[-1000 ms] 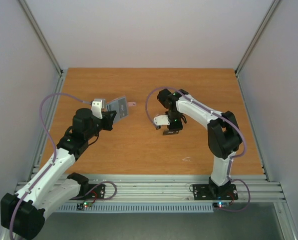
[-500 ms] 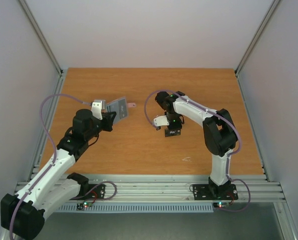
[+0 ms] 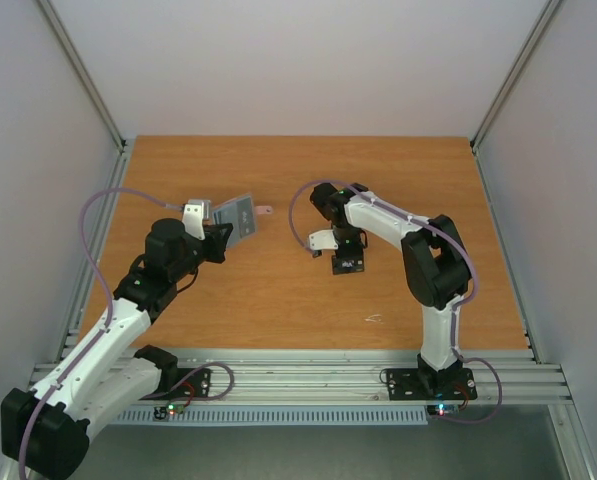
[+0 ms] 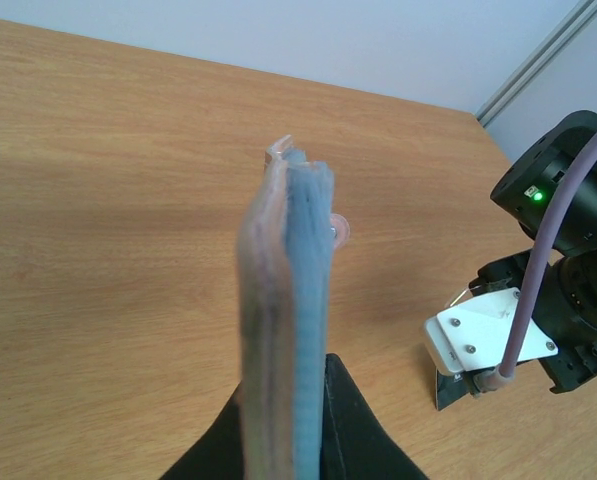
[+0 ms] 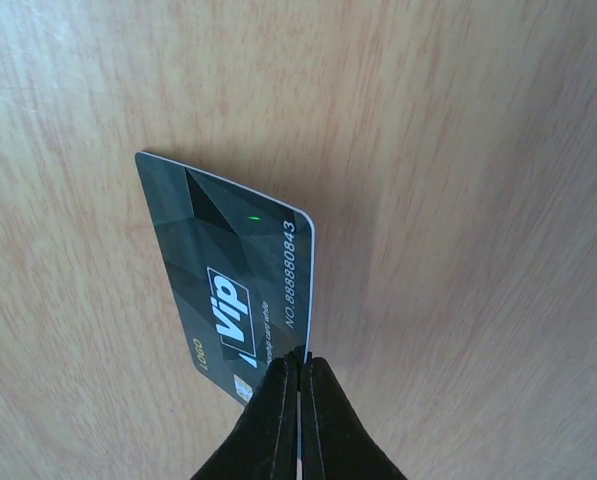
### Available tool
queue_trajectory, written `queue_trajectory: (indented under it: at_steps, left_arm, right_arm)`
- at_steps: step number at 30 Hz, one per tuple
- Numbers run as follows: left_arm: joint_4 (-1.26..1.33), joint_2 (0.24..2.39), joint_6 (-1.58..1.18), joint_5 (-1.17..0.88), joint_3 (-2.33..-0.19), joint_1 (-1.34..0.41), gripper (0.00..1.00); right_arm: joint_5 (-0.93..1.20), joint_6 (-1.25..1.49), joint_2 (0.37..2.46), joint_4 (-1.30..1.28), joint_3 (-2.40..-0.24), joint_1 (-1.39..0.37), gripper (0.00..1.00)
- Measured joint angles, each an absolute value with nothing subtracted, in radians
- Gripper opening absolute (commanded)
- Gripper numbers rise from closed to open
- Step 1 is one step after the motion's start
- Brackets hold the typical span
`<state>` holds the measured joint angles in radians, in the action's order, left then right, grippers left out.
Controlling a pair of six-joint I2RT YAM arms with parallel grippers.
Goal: Take the credit cards out of the card holder
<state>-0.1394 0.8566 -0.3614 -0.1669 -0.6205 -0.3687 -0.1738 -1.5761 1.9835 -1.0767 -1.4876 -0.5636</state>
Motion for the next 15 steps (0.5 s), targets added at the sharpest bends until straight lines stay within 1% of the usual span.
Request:
queue_trajectory:
  at_steps: [1, 2, 4, 7, 8, 15]
  left_arm:
    - [-0.139, 0.857, -0.361, -0.167, -0.620, -0.369, 0.00]
    - [-0.139, 0.857, -0.361, -0.167, -0.620, -0.369, 0.00]
    - [-0.139, 0.857, -0.361, -0.167, -0.620, -0.368, 0.00]
    - [-0.139, 0.857, -0.361, -0.167, -0.620, -0.368, 0.00]
    - [-0.139, 0.857, -0.361, -0.167, -0.620, -0.368, 0.00]
    - [-0.139, 0.857, -0.361, -0.170, -0.620, -0.368, 0.00]
  right_arm:
    - [-0.176, -1.571, 1.985, -1.074, -1.488, -0.562, 0.05]
    - [-0.179, -1.568, 1.986, -1.071, -1.488, -0.559, 0.10]
    - [-0.192, -1.563, 1.990, -1.060, -1.488, -0.552, 0.14]
    - [-0.216, -1.550, 2.002, -1.034, -1.488, -0.540, 0.27]
    - [-0.222, -1.548, 2.005, -1.028, -1.488, -0.537, 0.30]
    - [-0.232, -1.481, 1.996, -0.966, -1.513, -0.530, 0.32]
